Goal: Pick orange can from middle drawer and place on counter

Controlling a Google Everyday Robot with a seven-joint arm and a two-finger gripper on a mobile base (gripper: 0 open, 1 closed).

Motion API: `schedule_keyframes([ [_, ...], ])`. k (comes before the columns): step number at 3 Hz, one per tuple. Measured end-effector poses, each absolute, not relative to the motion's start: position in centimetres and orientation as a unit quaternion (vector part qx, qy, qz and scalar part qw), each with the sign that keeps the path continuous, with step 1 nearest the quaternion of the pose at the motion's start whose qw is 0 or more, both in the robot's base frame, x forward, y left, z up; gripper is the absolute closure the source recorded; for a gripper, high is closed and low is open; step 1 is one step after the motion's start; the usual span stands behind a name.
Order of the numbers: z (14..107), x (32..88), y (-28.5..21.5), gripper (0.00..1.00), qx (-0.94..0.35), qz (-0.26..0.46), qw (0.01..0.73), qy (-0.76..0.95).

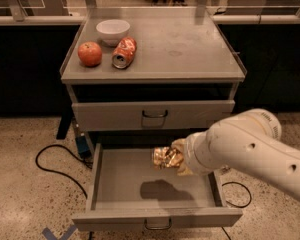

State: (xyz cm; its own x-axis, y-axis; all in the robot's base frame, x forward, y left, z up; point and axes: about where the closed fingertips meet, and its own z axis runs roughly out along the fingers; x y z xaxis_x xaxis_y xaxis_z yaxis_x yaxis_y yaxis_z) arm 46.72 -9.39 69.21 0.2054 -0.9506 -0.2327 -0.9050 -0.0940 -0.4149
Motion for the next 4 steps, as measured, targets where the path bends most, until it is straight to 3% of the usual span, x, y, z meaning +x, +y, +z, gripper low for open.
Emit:
schedule_keyframes([
  [1,80.4,50.7,-7.5,1.00,-0.738,-0.129,0.294,0.593],
  [4,83.9,52.3,-7.1,1.00,-0.731,-0.152,0.314,0.586],
])
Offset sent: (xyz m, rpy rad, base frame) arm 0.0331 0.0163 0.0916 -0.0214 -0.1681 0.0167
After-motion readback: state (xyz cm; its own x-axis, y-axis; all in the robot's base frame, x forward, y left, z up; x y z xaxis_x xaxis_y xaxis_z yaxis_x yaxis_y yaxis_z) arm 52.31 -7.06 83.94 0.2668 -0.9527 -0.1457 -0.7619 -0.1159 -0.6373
